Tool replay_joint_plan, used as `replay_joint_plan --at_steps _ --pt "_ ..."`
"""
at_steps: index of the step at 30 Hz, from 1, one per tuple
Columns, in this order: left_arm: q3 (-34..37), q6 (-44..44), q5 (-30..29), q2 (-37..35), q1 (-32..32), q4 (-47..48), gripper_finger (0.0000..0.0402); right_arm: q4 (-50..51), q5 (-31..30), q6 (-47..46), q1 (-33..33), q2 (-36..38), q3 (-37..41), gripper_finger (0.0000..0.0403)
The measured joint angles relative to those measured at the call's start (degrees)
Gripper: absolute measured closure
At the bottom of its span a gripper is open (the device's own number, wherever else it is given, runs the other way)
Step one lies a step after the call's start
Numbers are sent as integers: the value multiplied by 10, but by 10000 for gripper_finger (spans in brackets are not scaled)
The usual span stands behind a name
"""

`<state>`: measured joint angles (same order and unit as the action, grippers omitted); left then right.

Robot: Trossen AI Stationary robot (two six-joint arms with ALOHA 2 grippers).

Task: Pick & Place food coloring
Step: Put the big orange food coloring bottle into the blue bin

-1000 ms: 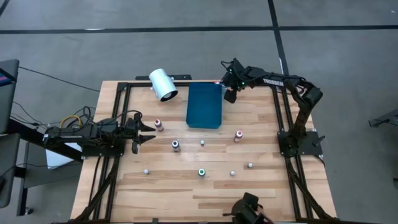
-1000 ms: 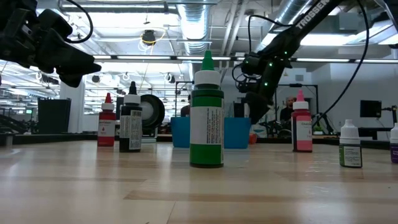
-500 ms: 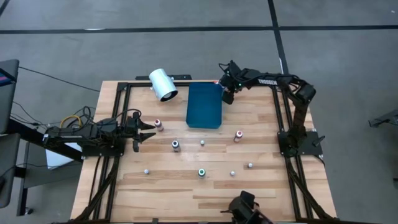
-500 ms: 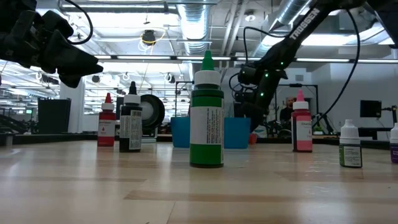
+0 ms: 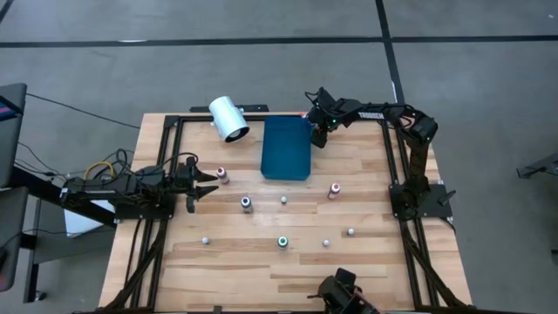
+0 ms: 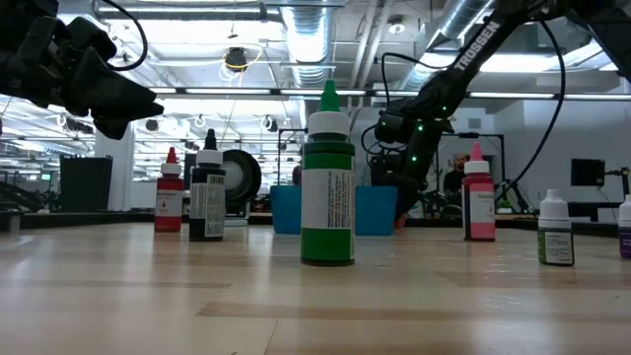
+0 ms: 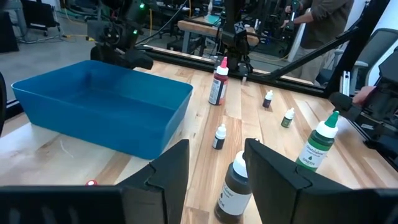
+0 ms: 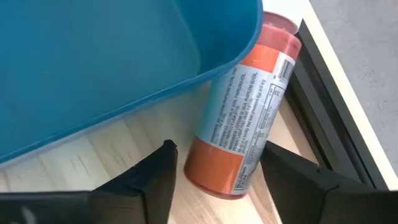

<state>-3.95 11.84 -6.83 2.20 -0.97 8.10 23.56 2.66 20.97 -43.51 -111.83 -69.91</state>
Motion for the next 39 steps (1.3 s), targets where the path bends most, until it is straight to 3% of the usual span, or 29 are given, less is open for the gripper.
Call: replay_joint_plan --at_steps 9,23,39 --pt "0 0 0 0 0 1 255 -1 0 -19 -3 0 0 257" --pt "0 0 0 0 0 2 255 12 0 -46 -14 1 -1 275" --pt "0 0 0 0 0 2 255 97 4 -91 -36 31 2 279"
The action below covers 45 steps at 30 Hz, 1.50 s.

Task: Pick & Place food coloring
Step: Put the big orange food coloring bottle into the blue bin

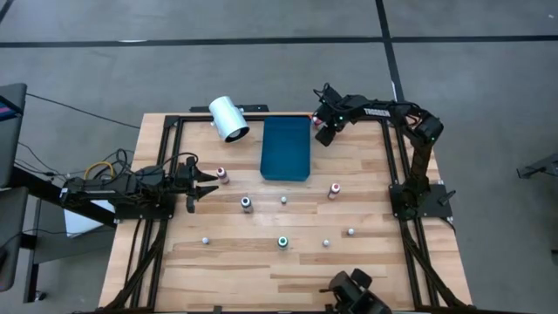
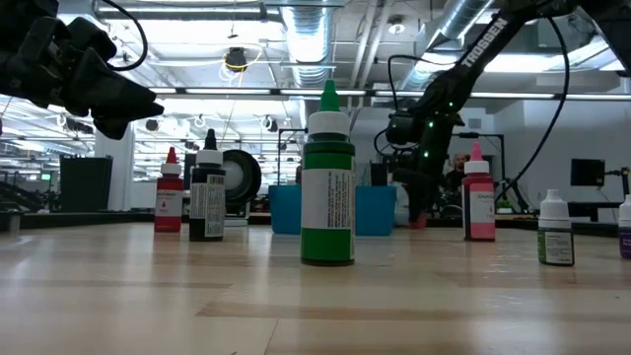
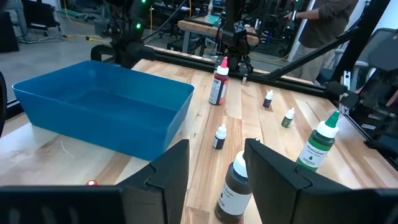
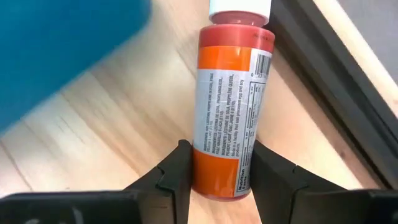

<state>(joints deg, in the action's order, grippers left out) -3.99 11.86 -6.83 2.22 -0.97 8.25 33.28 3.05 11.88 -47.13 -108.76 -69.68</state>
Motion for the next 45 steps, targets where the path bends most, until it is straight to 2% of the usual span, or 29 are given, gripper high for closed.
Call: replay_joint_plan --at_steps 12,15,18,23,28,34,41,45 --pt "0 97 4 0 0 0 255 103 1 5 2 107 -1 290" --pt "0 99 4 0 0 0 255 129 20 5 6 129 -1 290" --pt "0 99 4 0 0 -2 255 145 70 6 15 150 -1 290" --pt "1 99 0 0 0 -16 255 133 194 14 39 190 -1 291" --pt "2 99 -1 0 0 -20 255 84 311 12 80 228 -1 291" --pt "2 103 -1 0 0 -38 255 -47 385 -45 145 251 -2 292" --pt "2 104 -1 0 0 -140 255 -214 386 -74 239 244 -2 291" --pt "1 105 -1 0 0 -220 255 -265 344 -78 282 229 -3 291"
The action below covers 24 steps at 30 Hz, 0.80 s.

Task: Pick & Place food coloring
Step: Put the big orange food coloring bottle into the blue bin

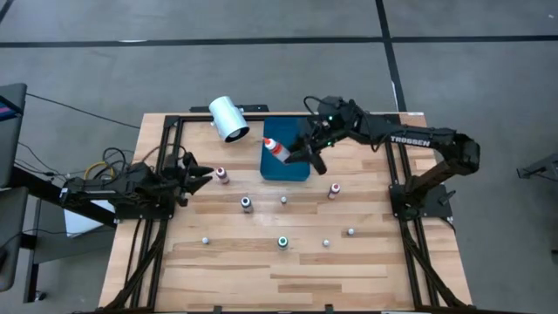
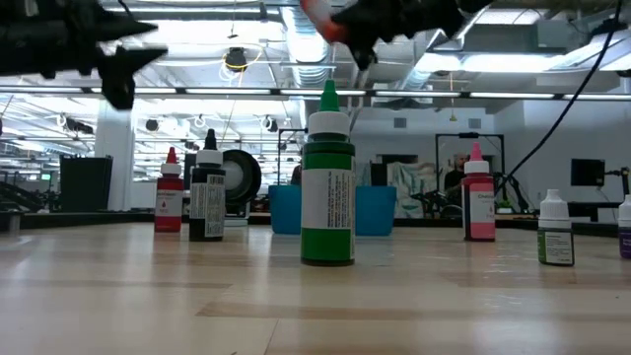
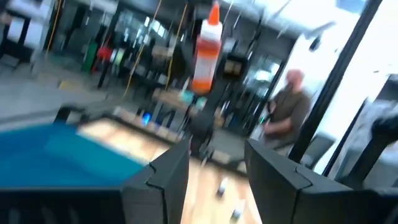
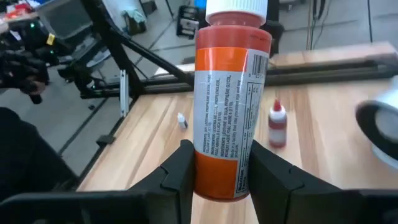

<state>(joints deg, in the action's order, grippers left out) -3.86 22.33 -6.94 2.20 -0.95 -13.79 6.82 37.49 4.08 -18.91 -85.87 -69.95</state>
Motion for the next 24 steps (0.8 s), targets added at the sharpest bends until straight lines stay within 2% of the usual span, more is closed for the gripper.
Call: replay_joint_plan --at_steps 4,8,12,17,24 --pt "0 0 0 1 0 -70 255 -57 -33 -18 32 -36 1 289" --pt "-1 13 6 15 0 -97 255 -149 -31 -58 54 -85 1 291" --pt "-1 36 6 58 0 -132 255 -207 -31 -87 70 -126 1 289" --pt "-12 37 3 151 0 -223 255 -232 -31 -103 81 -148 1 287" --pt "-129 21 36 332 0 -226 255 -236 -38 -103 92 -147 1 287"
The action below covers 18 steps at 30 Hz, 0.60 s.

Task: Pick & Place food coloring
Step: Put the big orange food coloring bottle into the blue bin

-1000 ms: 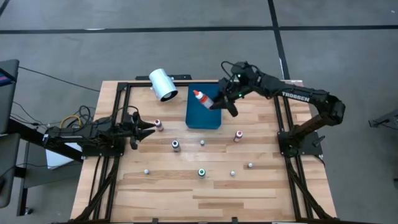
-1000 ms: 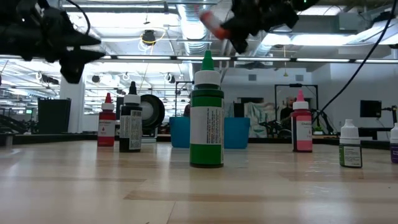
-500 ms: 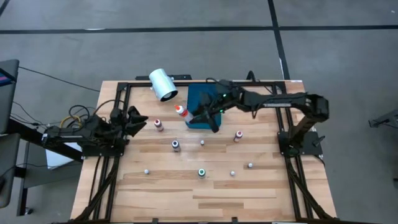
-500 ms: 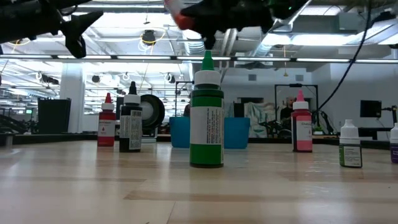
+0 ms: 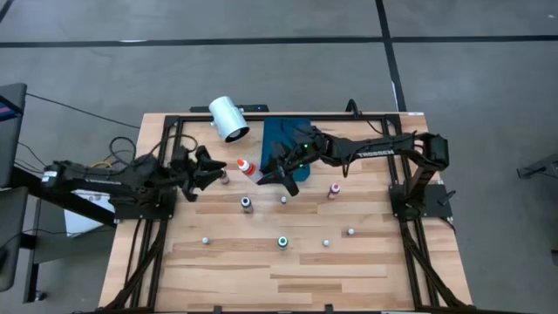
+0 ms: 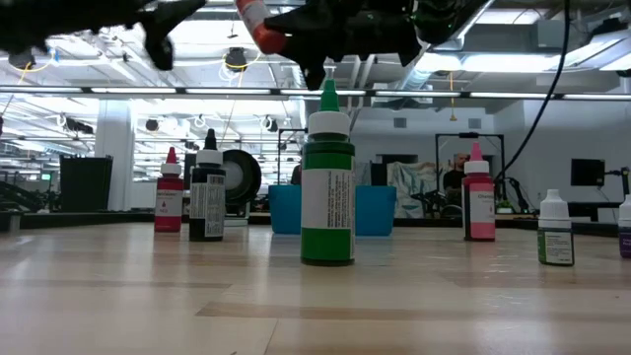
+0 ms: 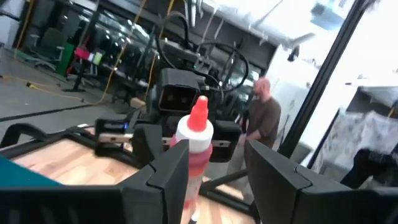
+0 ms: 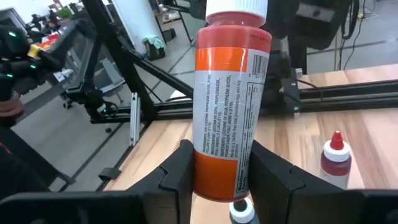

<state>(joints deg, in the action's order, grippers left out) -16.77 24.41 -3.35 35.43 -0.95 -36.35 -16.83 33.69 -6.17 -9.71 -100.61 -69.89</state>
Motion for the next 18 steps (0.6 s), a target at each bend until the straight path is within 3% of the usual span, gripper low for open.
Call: replay_joint_plan --at_steps 9,18 --pt "-123 -38 46 153 0 33 255 -1 6 2 3 2 0 286" --pt "-139 -38 45 182 0 41 255 5 8 1 9 2 1 288"
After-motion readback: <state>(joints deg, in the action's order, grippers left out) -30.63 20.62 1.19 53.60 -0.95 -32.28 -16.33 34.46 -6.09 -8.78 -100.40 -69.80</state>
